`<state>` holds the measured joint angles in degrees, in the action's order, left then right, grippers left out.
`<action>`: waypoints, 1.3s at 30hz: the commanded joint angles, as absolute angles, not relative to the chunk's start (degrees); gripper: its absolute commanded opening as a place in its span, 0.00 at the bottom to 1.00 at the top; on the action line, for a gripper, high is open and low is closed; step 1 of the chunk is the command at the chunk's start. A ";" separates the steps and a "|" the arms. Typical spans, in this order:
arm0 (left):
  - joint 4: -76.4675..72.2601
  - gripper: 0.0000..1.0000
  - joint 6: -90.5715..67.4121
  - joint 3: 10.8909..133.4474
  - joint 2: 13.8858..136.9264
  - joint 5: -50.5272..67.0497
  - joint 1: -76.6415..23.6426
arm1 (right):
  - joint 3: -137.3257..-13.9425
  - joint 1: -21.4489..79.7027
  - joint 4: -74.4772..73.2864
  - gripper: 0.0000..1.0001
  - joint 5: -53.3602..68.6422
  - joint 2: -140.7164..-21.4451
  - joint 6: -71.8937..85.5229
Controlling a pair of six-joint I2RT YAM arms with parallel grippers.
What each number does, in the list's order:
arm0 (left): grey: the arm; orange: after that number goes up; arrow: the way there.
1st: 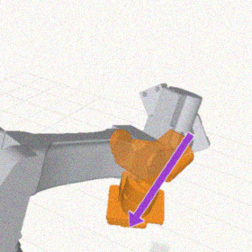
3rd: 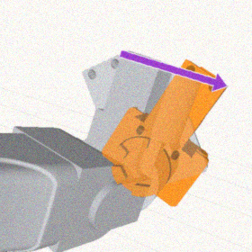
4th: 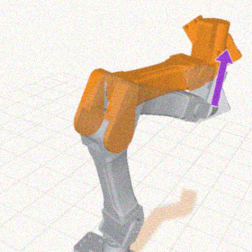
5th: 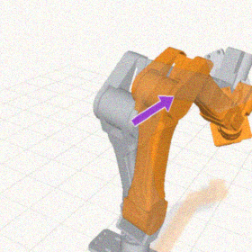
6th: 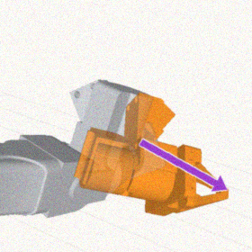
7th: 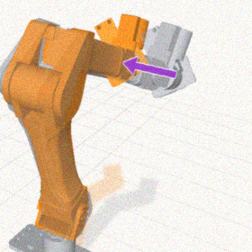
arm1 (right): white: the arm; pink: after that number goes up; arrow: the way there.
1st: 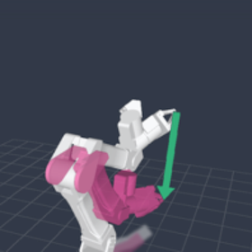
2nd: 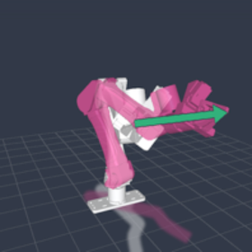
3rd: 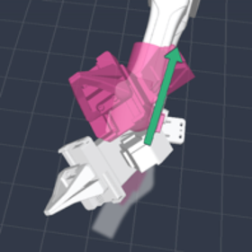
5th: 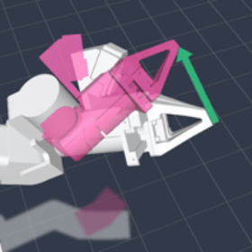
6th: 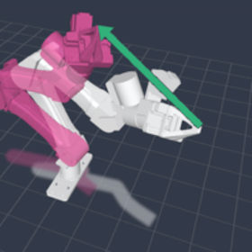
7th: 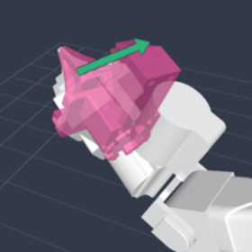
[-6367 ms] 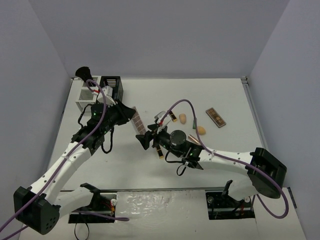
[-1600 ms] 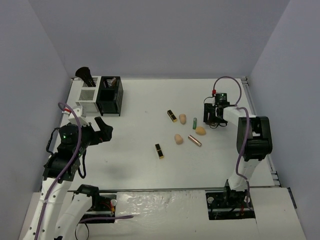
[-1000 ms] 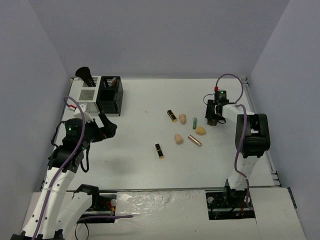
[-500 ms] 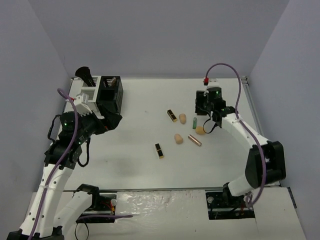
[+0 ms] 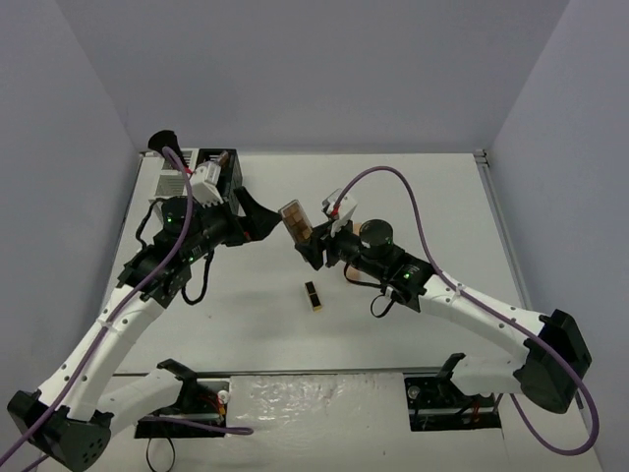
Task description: Organize the makeup
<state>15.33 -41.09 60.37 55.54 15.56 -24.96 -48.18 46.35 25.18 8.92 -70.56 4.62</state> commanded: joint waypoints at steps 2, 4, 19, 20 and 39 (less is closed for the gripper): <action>10.72 0.97 -39.22 66.29 58.95 9.52 -29.31 | -49.75 50.20 37.02 0.00 9.80 -71.67 2.88; 10.75 0.96 -38.84 66.36 59.77 8.39 -30.32 | -49.86 50.76 37.69 0.00 10.44 -72.10 3.01; 6.63 0.11 -38.69 65.41 62.51 7.11 -33.22 | -49.01 51.68 40.08 0.09 10.72 -73.80 3.52; 6.31 0.05 -38.44 65.23 62.36 6.90 -33.26 | -49.04 51.68 40.08 0.20 10.62 -73.99 3.55; -3.02 0.00 -7.11 72.12 67.02 2.97 -16.89 | -43.86 47.78 34.48 1.00 6.05 -70.33 0.62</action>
